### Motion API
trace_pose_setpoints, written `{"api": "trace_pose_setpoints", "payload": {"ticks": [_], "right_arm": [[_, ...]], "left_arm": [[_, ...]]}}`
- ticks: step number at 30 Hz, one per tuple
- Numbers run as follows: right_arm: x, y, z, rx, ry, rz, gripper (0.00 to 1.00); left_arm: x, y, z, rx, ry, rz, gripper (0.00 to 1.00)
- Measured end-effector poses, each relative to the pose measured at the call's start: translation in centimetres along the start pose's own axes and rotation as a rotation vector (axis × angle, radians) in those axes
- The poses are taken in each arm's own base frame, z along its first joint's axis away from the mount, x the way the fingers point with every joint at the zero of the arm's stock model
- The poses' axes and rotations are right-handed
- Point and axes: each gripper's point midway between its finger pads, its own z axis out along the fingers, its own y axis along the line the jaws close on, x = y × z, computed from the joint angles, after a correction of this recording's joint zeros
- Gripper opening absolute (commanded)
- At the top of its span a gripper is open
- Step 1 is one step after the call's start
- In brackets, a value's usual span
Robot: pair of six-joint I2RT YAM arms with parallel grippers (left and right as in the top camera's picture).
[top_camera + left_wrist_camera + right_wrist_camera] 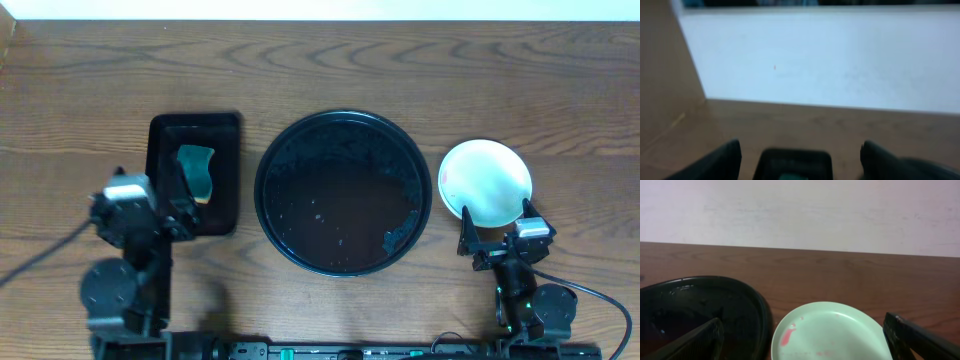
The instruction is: Clean dirty plates on tray and stack at the side
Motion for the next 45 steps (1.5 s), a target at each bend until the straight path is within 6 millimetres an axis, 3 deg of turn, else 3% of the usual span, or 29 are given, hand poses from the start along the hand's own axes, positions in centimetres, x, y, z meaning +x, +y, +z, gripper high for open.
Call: {"api": "trace_pose_setpoints", "payload": {"ticks": [10,16,26,45], "right_arm": [[0.0,0.0,0.0,0.000,0.000,0.000,0.99],[0.0,0.0,0.0,0.000,0.000,0.000,0.99],[0.0,0.0,0.0,0.000,0.000,0.000,0.99],[0.0,0.0,0.0,0.000,0.000,0.000,0.99]], "left_arm": [[10.0,-1.1,0.4,0.055,-0.009,0.063,0.77],[13.1,-1.2,0.5,0.057,0.001,0.069,0.77],[15.7,-1.2,0.6,0.059,0.044,0.088,0.77],[15.7,-1.2,0.6,0.060,0.048,0.088,0.77]]}}
